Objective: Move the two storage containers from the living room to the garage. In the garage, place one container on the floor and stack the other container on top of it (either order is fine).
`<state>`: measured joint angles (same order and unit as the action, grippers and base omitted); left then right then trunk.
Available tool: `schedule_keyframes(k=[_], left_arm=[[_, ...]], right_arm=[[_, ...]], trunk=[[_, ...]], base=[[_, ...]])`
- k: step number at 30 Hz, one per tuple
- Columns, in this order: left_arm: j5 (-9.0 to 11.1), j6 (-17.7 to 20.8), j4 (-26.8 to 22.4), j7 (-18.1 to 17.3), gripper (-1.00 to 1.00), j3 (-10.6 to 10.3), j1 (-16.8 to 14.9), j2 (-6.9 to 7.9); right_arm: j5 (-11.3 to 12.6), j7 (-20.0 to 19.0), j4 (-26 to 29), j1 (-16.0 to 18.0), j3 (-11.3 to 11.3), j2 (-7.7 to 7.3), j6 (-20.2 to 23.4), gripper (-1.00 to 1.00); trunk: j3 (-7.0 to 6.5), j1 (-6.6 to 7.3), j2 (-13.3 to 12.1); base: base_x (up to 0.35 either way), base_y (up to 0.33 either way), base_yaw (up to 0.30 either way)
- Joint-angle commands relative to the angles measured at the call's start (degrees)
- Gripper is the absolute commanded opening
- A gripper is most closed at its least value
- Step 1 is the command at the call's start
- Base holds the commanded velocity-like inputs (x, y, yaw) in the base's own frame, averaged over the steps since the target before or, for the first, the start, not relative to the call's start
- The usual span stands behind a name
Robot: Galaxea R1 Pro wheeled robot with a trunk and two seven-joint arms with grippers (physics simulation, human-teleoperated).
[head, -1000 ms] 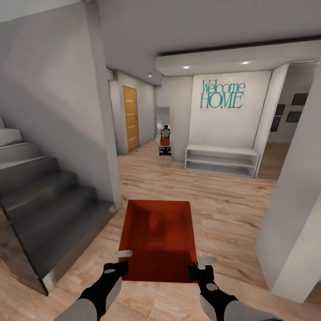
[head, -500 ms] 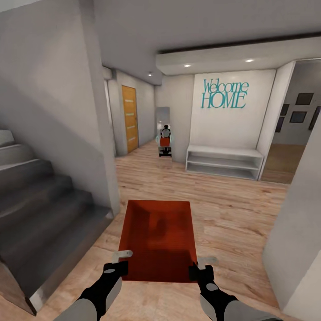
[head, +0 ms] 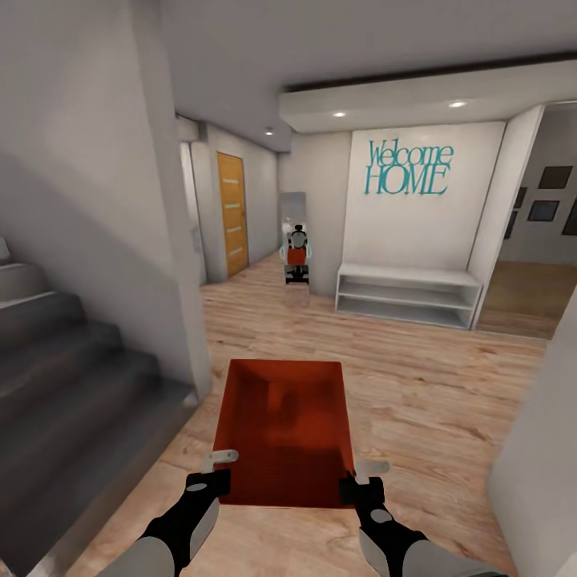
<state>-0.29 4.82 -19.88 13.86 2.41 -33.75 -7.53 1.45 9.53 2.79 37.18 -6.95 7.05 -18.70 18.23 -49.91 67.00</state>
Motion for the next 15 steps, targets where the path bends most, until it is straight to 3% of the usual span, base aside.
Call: schedule_keyframes(k=[1, 15], left_arm=[[0.3, 0.4, 0.0, 0.3, -1.00, 0.7, 0.0, -0.03], [0.3, 0.4, 0.0, 0.3, -1.00, 0.7, 0.0, -0.03]], right_arm=[[0.6, 0.5, 0.1, 0.1, 1.1, 0.00, -0.4, -1.00], [0.6, 0.5, 0.1, 0.1, 1.2, -0.01, -0.4, -1.00]], trunk=[[0.06, -0.03, 0.0], [0.06, -0.03, 0.0]], base=[[0.322, 0.000, 0.000], [0.322, 0.000, 0.000]])
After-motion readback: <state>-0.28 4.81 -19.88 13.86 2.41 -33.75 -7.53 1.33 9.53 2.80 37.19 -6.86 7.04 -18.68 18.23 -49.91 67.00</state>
